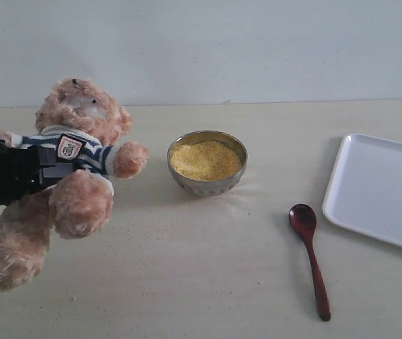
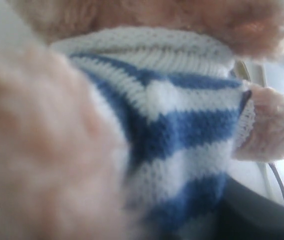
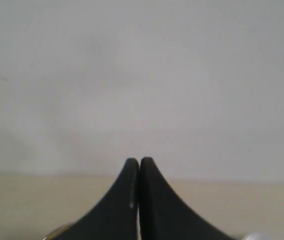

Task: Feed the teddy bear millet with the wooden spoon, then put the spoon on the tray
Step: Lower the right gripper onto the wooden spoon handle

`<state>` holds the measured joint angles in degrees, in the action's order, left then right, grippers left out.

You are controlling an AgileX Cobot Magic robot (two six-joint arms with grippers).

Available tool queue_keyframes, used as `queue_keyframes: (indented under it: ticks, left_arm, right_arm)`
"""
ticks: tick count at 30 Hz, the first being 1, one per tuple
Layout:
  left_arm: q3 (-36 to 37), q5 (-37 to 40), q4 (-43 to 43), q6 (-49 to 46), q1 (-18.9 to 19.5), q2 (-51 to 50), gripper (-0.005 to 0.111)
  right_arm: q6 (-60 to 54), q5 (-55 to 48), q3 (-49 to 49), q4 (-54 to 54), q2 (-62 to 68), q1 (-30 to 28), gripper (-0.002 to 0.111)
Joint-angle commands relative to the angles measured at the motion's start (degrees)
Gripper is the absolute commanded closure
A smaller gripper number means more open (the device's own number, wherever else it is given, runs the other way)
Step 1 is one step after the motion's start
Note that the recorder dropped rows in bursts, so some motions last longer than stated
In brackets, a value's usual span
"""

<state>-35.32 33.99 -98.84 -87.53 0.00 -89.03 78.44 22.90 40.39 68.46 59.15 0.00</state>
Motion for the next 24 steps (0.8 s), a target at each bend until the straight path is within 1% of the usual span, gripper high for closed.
queue_keyframes:
  ticks: [1,2,3,4,5,6,7,8,9,10,11,12,13,14,16,19,21,22,23,24]
  left_arm:
    - [0.1,0.4,-1.1,0.5,0.1,0.4,0.102]
    - [0.1,0.4,-1.1,0.5,0.1,0.4,0.102]
    - [0.1,0.4,-1.1,0.5,0.1,0.4,0.102]
    - [0.1,0.4,-1.1,0.5,0.1,0.4,0.102]
    - [0.1,0.4,-1.1,0.5,0.1,0.4,0.102]
    - [0.1,0.3,-1.1,0.5,0.1,0.4,0.102]
    - [0.1,0.3,-1.1,0.5,0.1,0.4,0.102]
    - [0.1,0.3,-1.1,0.5,0.1,0.4,0.102]
    - [0.1,0.3,-1.1,0.5,0.1,0.4,0.102]
    - [0.1,0.5,-1.1,0.5,0.1,0.4,0.102]
    - [0.1,0.5,-1.1,0.5,0.1,0.4,0.102]
    - [0.1,-0.1,-1.1,0.3,0.1,0.4,0.102]
    - [0.1,-0.6,-1.1,0.1,0.1,0.4,0.102]
    - [0.1,-1.1,-1.1,0.1,0.1,0.4,0.102]
    - [0.1,-0.8,-1.1,0.1,0.1,0.4,0.102]
    - [0.1,-0.6,-1.1,0.1,0.1,0.4,0.102]
    - [0.1,-0.6,-1.1,0.1,0.1,0.4,0.102]
    - [0.1,-0.6,-1.1,0.1,0.1,0.4,0.102]
    - [0.1,-0.6,-1.1,0.1,0.1,0.4,0.102]
    - [0.1,-0.6,-1.1,0.1,0.1,0.4,0.102]
  right_arm:
    - [13.0,5.6,-3.7,16.2,9.6,2.9,0.109]
    - [6.3,-0.9,-6.8,9.7,9.7,5.7,0.109]
    - [-14.4,-14.3,-12.1,-13.5,8.7,11.8,0.109]
    - [-30.7,-15.3,-14.6,-28.8,8.1,13.7,0.109]
    - [-46.4,-11.3,-17.1,-42.9,7.4,15.0,0.109]
    - [-58.6,-4.9,-20.7,-55.7,6.7,17.1,0.109]
    - [-65.8,1.7,-24.1,-67.7,6.5,19.8,0.109]
    - [-70.0,7.3,-27.0,-79.1,6.5,22.9,0.109]
    - [-72.6,11.0,-29.5,-87.3,6.9,25.5,0.109]
    - [-78.1,17.3,-33.2,-98.9,8.4,32.3,0.109]
    - [-80.1,18.5,-34.2,-99.6,9.2,35.6,0.109]
    - [-83.1,18.9,-35.5,-99.6,10.9,40.9,0.109]
    - [-83.4,18.8,-35.7,-100.6,12.0,44.5,0.109]
    - [-85.2,20.0,-35.7,-105.6,14.3,48.3,0.109]
    - [-86.0,23.1,-35.7,-114.2,18.1,51.6,0.109]
    - [-84.9,22.7,-35.7,-113.2,21.3,51.9,0.109]
    - [-84.3,22.2,-35.7,-108.6,23.1,51.9,0.105]
    - [-83.8,22.2,-35.7,-105.6,23.7,51.9,0.101]
    - [-82.6,22.2,-35.7,-101.5,24.4,51.9,0.095]
    - [-80.9,22.1,-35.3,-98.0,25.0,51.9,0.086]
